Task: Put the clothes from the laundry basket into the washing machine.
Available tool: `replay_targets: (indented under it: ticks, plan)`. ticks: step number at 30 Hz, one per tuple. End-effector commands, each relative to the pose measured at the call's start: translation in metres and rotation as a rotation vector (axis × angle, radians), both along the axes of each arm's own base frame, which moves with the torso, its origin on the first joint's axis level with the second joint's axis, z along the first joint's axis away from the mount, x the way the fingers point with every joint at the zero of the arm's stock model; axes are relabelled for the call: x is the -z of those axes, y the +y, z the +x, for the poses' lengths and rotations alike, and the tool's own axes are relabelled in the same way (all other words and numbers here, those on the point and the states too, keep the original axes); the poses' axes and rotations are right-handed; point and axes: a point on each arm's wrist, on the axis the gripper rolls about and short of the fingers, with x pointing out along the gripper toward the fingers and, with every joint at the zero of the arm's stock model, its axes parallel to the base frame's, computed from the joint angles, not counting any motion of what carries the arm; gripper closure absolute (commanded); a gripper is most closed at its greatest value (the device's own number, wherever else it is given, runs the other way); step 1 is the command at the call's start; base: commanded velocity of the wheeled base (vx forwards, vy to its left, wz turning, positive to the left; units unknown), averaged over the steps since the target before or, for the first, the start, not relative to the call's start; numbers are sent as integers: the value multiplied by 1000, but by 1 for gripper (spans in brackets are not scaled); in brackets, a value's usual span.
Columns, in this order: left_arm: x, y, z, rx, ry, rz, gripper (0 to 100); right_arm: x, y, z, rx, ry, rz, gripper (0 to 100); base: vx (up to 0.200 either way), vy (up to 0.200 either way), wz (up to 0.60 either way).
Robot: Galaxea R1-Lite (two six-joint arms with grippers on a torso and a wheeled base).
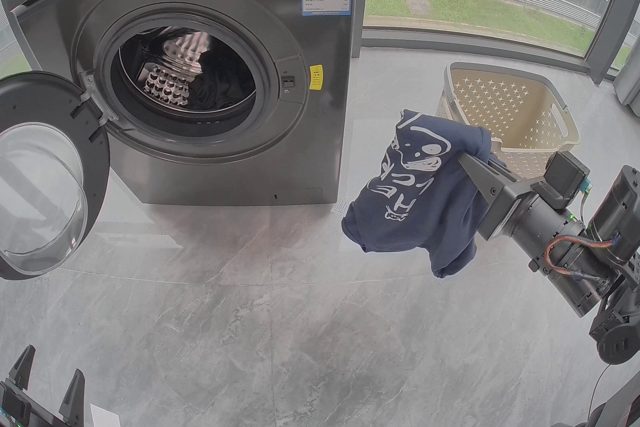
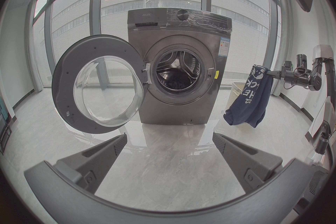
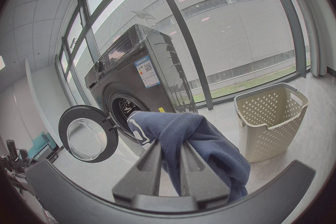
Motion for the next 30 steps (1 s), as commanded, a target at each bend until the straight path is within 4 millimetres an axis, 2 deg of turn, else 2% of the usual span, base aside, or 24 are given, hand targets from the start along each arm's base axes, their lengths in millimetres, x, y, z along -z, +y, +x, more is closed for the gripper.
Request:
replay_targets:
  ticks: [1,15,30]
  plan:
    - [5,0,0,-1,1,-1,0,0,0,0,0,1,0,100,0,200,0]
    - [5,0,0,-1,1,-1,0,0,0,0,-6,-1,0,100,0,200,0]
    - [5,0,0,-1,1,-1,0,0,0,0,-7,-1,-2,100,0,13,0]
